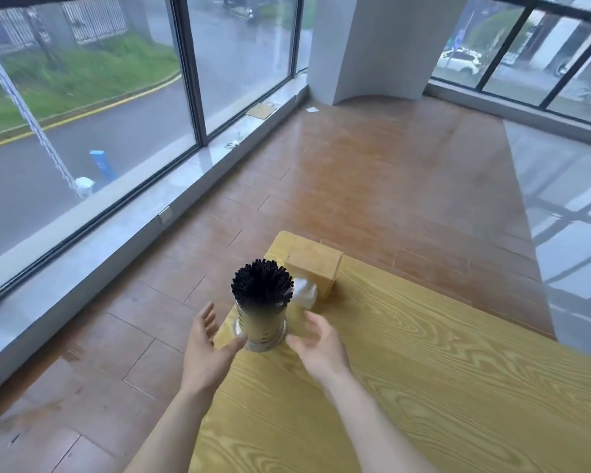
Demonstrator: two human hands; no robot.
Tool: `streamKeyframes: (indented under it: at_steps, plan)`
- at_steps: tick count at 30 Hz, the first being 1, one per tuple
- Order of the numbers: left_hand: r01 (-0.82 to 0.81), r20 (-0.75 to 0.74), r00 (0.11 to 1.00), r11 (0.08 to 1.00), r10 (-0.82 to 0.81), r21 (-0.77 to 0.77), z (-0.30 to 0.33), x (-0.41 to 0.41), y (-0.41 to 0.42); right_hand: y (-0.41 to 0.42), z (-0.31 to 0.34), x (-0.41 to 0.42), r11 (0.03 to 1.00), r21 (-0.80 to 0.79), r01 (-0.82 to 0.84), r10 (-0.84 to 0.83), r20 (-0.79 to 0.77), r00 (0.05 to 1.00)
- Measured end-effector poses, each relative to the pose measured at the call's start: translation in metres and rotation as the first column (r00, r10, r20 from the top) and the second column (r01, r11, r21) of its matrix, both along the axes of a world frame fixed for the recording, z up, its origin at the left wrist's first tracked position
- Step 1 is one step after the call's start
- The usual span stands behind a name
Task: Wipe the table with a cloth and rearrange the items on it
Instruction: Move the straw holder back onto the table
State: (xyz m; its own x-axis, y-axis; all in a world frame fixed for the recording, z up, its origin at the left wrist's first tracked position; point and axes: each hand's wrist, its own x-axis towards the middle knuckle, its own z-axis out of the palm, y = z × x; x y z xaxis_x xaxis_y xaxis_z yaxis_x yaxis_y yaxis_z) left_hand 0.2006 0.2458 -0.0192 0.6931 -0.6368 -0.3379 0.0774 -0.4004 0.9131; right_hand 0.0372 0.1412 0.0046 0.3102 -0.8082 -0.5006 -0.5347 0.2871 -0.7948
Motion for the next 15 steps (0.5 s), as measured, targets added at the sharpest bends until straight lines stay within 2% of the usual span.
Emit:
streamKeyframes:
  at_steps: [7,15]
  plan:
    - [0.207,-0.033,0.977,0.976,-0.209,-0.068,-0.007,0.024,-0.034,-0.016,0.001,0.038,0.997,-0.004,-0.082,0.082,0.052,0.995]
    - [0.226,0.014,0.974,0.971,-0.226,-0.071,-0.013,0.02,-0.038,-0.021,-0.003,0.032,0.997,-0.023,-0.075,0.077,0.106,0.991]
